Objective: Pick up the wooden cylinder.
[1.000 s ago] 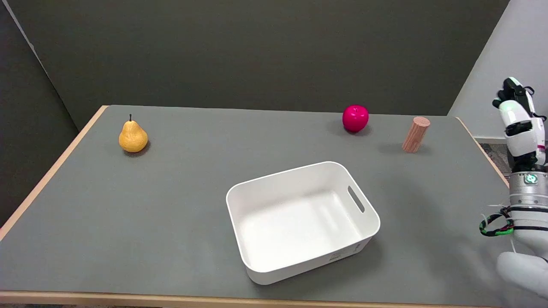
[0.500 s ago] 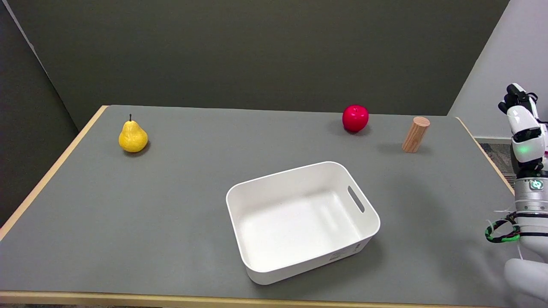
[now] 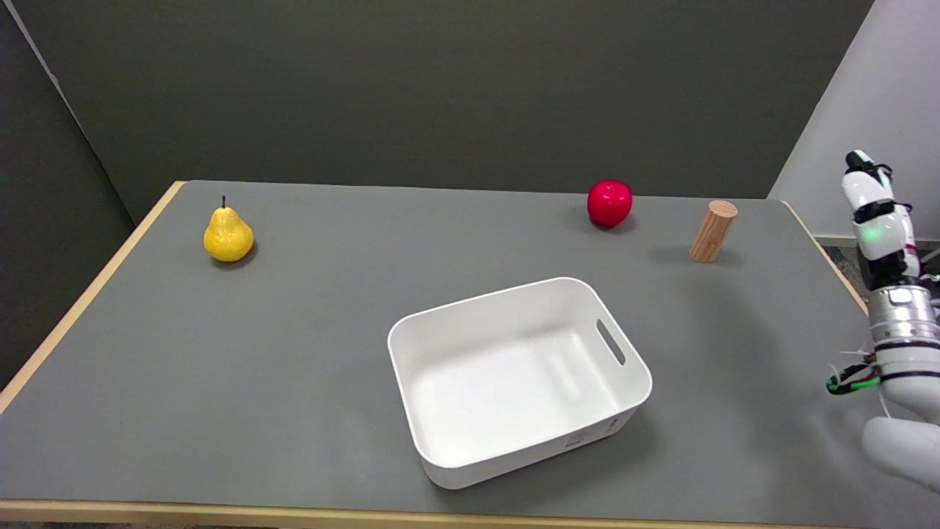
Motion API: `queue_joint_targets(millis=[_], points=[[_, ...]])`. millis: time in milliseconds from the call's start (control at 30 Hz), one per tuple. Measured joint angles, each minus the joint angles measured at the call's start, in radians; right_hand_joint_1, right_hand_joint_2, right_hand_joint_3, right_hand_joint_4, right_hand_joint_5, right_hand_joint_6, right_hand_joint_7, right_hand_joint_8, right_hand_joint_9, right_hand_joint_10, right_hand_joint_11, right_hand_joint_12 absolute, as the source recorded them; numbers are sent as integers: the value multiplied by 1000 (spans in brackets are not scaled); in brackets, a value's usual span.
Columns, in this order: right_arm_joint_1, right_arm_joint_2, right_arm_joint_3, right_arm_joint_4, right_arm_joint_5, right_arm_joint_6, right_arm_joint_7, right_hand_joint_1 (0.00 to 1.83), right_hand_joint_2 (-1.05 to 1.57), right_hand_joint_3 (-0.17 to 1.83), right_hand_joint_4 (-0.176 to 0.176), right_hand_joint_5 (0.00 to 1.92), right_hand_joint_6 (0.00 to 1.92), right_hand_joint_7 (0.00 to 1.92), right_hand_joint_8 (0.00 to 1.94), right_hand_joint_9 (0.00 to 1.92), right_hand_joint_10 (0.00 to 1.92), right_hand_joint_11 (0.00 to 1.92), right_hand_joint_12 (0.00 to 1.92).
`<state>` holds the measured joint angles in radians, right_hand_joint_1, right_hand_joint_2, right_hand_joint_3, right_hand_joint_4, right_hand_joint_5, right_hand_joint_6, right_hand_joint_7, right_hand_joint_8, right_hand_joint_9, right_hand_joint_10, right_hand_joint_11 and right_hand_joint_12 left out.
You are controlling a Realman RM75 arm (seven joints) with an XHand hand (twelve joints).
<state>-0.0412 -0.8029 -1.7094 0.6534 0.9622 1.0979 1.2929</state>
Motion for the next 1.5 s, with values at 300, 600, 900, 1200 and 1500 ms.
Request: queue_joint_targets(millis=[300, 600, 900, 1200, 1500], points=[[190, -6, -95, -147, -30, -156, 49, -1, 636, 1005, -93, 83, 265, 106, 216, 53, 452, -1, 668], [354, -26, -188, -265, -46, -302, 86, -1, 631, 1009, -72, 83, 278, 106, 203, 53, 400, -1, 639], [461, -65, -255, -364, -57, -391, 101, -1, 630, 1003, -67, 79, 278, 99, 194, 50, 375, -1, 620], [511, -107, -290, -416, -70, -438, 107, -1, 604, 1011, -66, 82, 268, 103, 179, 55, 361, -1, 591], [542, -135, -307, -437, -77, -461, 109, 3, 599, 1007, -61, 80, 269, 101, 175, 54, 347, -1, 570]])
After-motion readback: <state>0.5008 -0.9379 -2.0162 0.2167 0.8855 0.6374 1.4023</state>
